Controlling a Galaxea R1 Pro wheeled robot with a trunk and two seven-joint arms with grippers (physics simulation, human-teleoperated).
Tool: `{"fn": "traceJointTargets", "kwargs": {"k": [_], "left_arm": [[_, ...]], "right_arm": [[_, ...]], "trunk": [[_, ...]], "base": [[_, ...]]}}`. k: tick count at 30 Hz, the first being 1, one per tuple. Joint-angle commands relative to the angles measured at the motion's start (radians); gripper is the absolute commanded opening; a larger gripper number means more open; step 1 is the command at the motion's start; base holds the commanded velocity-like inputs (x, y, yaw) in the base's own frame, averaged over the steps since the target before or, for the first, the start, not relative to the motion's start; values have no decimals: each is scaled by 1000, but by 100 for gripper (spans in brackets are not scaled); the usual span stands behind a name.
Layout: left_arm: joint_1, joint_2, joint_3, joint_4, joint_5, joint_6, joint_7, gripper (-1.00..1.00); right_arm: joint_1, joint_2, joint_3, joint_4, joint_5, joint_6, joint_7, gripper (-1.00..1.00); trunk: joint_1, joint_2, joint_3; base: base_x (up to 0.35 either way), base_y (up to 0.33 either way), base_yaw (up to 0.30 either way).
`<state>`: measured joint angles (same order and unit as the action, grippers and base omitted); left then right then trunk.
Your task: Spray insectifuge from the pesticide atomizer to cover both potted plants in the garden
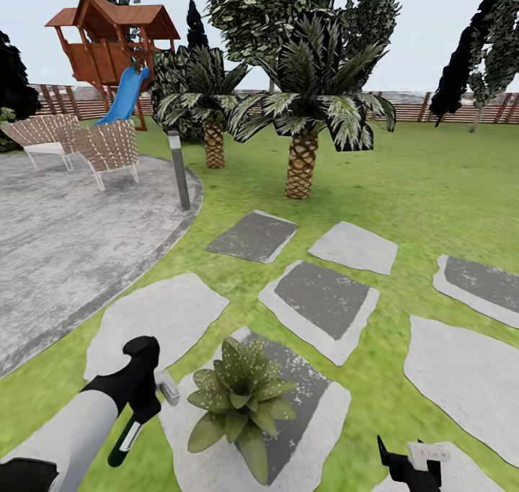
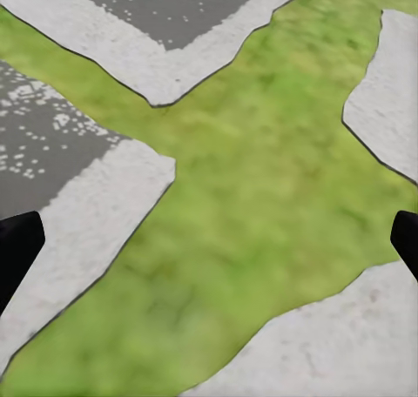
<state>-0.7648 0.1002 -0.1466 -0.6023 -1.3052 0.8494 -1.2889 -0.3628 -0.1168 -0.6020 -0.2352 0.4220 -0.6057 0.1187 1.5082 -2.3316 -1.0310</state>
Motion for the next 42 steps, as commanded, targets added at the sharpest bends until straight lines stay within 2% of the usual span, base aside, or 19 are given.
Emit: {"fn": "traceJointTargets", "kwargs": {"k": [1, 13, 18, 28, 34, 42], "left_arm": [[2, -1, -5, -2, -5, 8, -9, -100], [8, -1, 2, -4, 2, 8, -3, -100], [8, -3, 4, -4, 6, 8, 29, -100], [8, 0, 4, -4, 7, 8, 31, -100], [8, -2, 101, -4, 9, 8, 54, -100], [8, -3, 111, -4, 9, 8, 63, -100]], "right_arm": [[-1, 0, -9, 1, 0, -3, 10, 100], [-1, 0, -9, 1, -1, -3, 10, 100], [-1, 0, -9, 1, 0, -3, 10, 100], [-1, 0, -9, 1, 0, -3, 10, 100], [-1, 0, -8, 1, 0, -3, 10, 100], [-1, 0, -8, 1, 0, -3, 10, 100]], "trunk": [[0, 0, -1], [0, 0, -1], [0, 0, -1], [0, 0, -1], [0, 0, -1], [0, 0, -1]], "base": [[0, 0, 0], [0, 0, 157], [48, -215, 4], [-86, -212, 0], [-12, -10, 176], [49, 0, 154]]}}
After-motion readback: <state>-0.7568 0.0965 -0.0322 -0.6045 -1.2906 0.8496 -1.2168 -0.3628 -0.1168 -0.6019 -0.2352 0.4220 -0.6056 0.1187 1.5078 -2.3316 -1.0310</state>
